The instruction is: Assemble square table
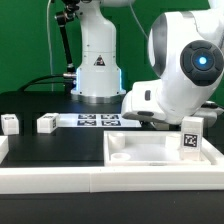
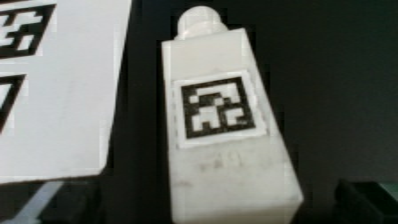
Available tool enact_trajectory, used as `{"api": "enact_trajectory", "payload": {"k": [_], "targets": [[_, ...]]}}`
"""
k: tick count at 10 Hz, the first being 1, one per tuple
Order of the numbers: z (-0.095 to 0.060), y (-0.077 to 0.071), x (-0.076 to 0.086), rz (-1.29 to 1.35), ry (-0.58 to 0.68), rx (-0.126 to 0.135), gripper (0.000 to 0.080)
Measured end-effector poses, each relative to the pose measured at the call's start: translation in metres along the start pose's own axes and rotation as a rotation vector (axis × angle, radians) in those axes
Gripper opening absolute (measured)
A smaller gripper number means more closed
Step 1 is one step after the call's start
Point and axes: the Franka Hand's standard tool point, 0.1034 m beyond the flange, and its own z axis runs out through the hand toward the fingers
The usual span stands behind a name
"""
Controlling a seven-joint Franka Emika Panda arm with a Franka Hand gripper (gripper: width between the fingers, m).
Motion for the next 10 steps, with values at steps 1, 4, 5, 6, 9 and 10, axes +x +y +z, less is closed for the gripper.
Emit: {"api": "enact_trajectory", "payload": {"k": [1,4,5,6,9,10], "targets": [[0.0028,-0.0006,-0.0012,-0.002,0.005,0.000,0.0649],[0.0090,0.0022,-0.0059,0.000,0.010,0.001,0.0649],[0.0099,0.0030,-0.0063,0.001,0.009,0.001,0.0619],[0.0092,0.0032,-0.0059,0.002,0.010,0.002,0.0619],[0.0066,0.0042,-0.0046,0.004,0.013,0.007,0.0287],[0.0063,0.0046,-0.0044,0.005,0.014,0.008,0.0288]]}}
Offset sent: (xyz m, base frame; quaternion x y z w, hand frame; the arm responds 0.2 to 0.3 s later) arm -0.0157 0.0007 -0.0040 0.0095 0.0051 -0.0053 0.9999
